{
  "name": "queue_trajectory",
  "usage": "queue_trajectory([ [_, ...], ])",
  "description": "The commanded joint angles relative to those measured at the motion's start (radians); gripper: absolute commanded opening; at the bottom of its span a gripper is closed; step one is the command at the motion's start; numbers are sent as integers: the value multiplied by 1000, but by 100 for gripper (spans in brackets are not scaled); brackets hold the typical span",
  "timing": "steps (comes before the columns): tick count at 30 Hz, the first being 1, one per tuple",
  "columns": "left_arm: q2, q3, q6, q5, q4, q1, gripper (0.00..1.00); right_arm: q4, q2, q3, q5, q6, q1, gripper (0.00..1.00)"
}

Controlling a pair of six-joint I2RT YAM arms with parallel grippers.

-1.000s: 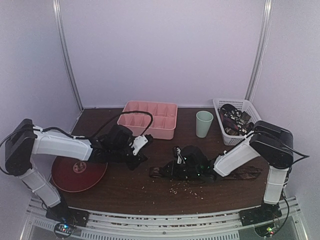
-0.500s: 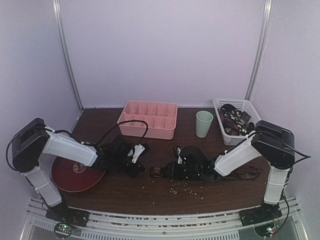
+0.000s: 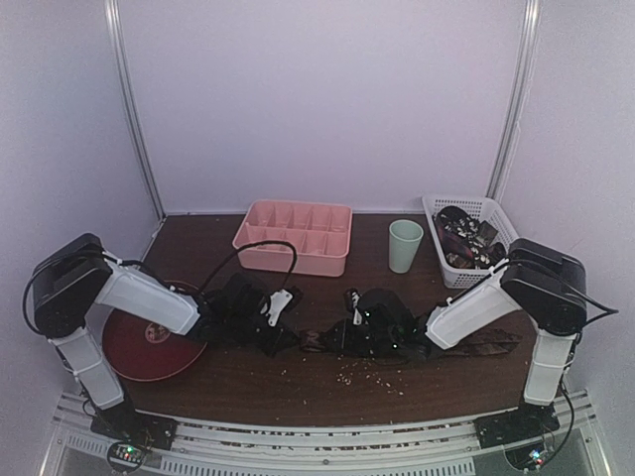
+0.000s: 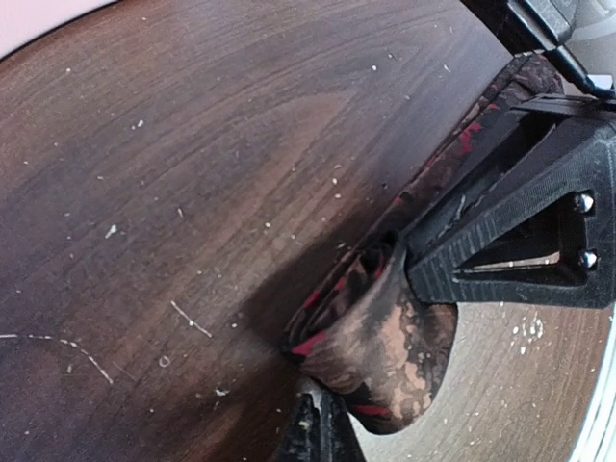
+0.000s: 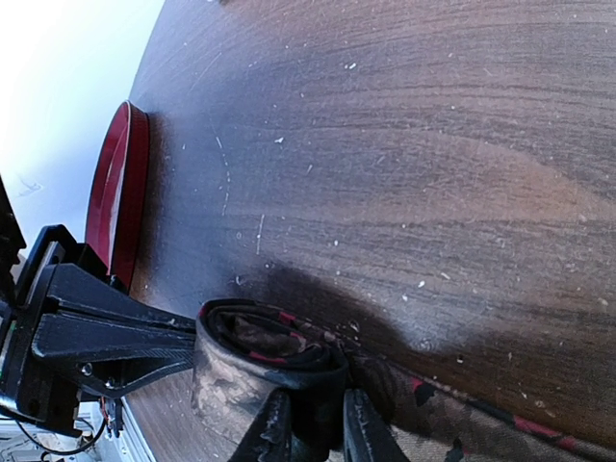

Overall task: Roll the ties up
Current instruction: Roll the tie at the center of the board.

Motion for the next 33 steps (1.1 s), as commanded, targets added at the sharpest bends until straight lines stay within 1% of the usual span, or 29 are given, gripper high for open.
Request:
queue_trajectory([
  [1, 24, 8, -24, 53, 64, -4, 0, -55, -25, -16, 34, -17, 0, 21],
  [4, 38, 22, -31, 34, 37, -5, 0, -52, -27, -18, 37, -17, 1, 21],
  [7, 45, 33, -44, -51, -26, -5, 0, -51, -27, -18, 33, -17, 0, 21],
  [10, 39, 28, -54, -76, -45, -4, 0, -52, -28, -19, 33, -18, 0, 21],
  [13, 48, 24, -64, -45, -16, -7, 0, -47, -26, -22, 33, -19, -2, 21],
  [15, 53, 15, -73, 16, 35, -6, 0, -48, -26, -22, 35, -19, -2, 21],
  [21, 56, 26, -94, 116, 118, -11, 0, -74, -43, -21, 52, -33, -1, 21],
  [28, 43, 42, -107, 137, 134, -12, 0, -88, -58, -22, 54, -46, -3, 22],
  [33, 52, 64, -104, 138, 118, -13, 0, -89, -64, -21, 52, -53, -2, 22],
])
